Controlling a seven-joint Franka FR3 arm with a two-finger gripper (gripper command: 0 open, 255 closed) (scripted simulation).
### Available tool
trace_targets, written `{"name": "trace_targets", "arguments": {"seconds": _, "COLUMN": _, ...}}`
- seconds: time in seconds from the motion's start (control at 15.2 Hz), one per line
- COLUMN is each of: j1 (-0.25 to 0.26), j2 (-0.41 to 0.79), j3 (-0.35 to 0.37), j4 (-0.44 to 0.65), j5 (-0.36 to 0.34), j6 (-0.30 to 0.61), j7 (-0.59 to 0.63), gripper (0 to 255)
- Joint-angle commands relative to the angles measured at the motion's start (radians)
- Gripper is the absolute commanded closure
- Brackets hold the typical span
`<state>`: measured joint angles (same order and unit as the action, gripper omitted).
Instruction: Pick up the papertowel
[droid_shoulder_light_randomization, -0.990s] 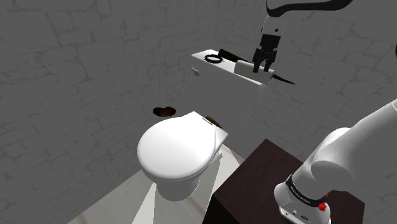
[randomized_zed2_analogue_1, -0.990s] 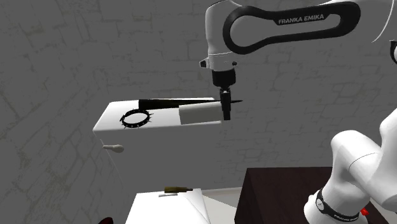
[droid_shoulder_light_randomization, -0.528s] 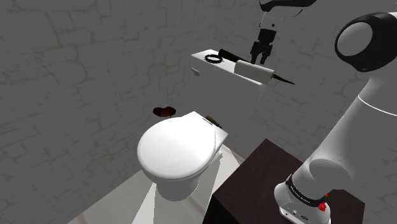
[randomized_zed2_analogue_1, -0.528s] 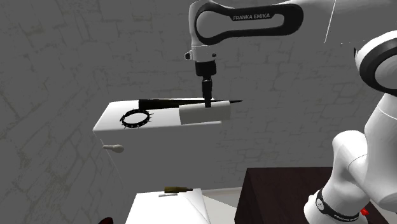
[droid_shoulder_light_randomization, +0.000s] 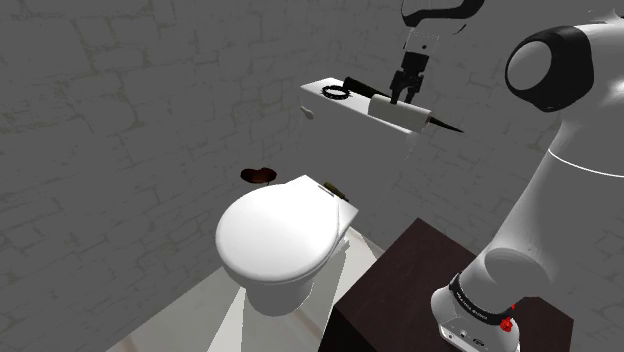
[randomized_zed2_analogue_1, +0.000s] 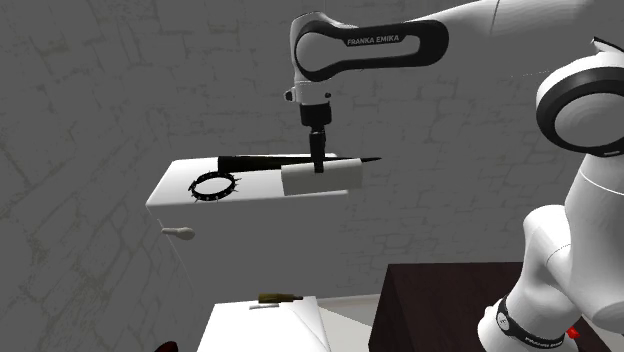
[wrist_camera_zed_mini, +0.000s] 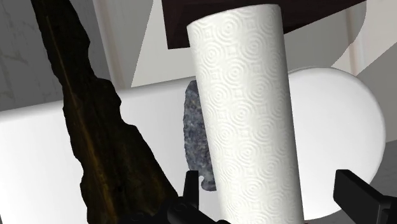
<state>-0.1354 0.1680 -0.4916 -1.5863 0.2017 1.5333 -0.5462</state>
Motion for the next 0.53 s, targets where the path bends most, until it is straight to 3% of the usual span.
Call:
{"name": "trace_targets", "arguments": {"seconds": 0.0, "j1": 0.002, "j2": -0.002, "j3": 0.0, "j4": -0.04, "j5": -0.001, "j6": 0.038, "j7": -0.006, "gripper": 0}}
{"name": "trace_targets", "arguments": {"seconds": 0.13, "j1": 0.002, "j2": -0.002, "j3": 0.0, "j4": -0.04, "j5": -0.001, "j6": 0.038, "j7": -0.006, "gripper": 0}}
{"name": "trace_targets", "arguments": {"seconds": 0.2, "j1": 0.002, "j2": -0.002, "j3": 0.001, "j4": -0.038, "j5": -0.001, "j6": 0.036, "j7": -0.005, "gripper": 255}}
{"name": "trace_targets", "arguments": {"seconds": 0.46, "j1": 0.002, "j2": -0.001, "j3": 0.001, "j4": -0.038, "j5": 0.0, "j6": 0.037, "j7": -0.005, "gripper": 255}}
